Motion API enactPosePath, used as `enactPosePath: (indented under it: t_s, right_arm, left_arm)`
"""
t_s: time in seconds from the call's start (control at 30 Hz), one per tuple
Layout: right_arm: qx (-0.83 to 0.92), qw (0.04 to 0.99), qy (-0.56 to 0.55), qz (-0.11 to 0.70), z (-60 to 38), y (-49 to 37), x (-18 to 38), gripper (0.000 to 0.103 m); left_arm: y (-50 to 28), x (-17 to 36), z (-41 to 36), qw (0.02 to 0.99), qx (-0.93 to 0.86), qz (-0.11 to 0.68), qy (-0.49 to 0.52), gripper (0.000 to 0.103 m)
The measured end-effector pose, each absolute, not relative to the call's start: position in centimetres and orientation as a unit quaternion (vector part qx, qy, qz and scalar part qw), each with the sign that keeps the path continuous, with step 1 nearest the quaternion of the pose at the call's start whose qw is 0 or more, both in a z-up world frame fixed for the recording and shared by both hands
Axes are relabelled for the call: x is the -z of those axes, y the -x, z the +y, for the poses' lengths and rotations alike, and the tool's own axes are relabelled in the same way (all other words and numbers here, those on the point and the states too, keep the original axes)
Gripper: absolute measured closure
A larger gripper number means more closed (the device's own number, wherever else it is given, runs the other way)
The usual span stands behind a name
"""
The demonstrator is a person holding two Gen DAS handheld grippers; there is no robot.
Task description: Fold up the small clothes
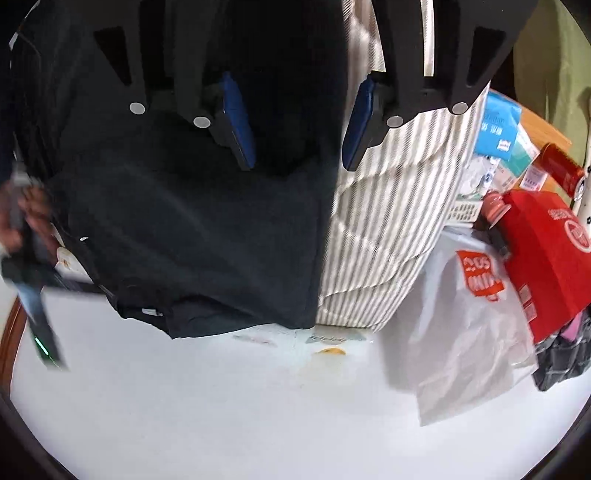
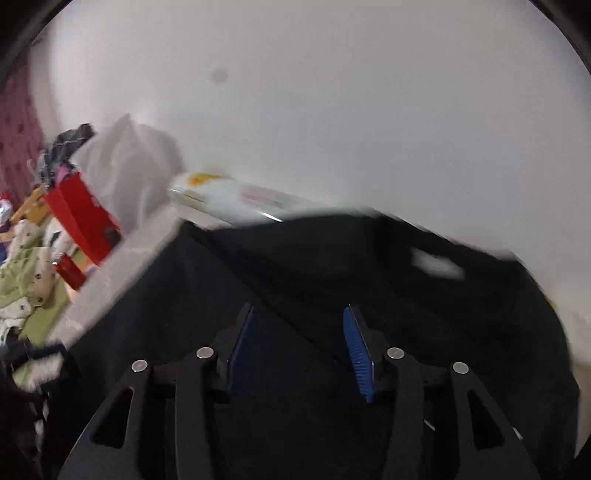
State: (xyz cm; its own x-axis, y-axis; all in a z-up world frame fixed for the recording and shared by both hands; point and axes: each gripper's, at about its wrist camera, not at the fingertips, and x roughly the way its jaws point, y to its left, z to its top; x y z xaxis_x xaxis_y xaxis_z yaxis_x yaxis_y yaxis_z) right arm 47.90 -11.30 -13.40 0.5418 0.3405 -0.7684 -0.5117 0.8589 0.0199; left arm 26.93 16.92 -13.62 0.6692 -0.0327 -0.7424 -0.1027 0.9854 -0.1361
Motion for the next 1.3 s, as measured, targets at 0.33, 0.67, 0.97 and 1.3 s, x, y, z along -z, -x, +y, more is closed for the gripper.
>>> enactPosePath:
  t_s: [0.33,0.67,0.97,1.3]
  right_arm:
    - [-0.063,0.869,0.031,0.489,-30.9,-43.7,16.5,0.045]
    - [-0.101,0.868,-0.045,0.484,-30.8,-44.8,19.4,0.065]
    - [-0.103,0.894,-0.039,0.435,-33.6,-42.6,14.9,0.097]
    - [-0.094,0.889,0.003,0.448,-33.2,-39.3,14.5,0.074]
  left_arm:
    - [-28.1,15.4,15.4,0.895,-0.064,0.439,0.048,0.055]
    - [-28.5,15.6,15.1,0.891,-0.073,0.447,0.038,0.054]
    - [-28.4,15.7,15.4,0.89,-0.07,0.448,0.044,0.053]
    - [-27.4,14.9,14.7,0.884,-0.073,0.46,0.044,0.052]
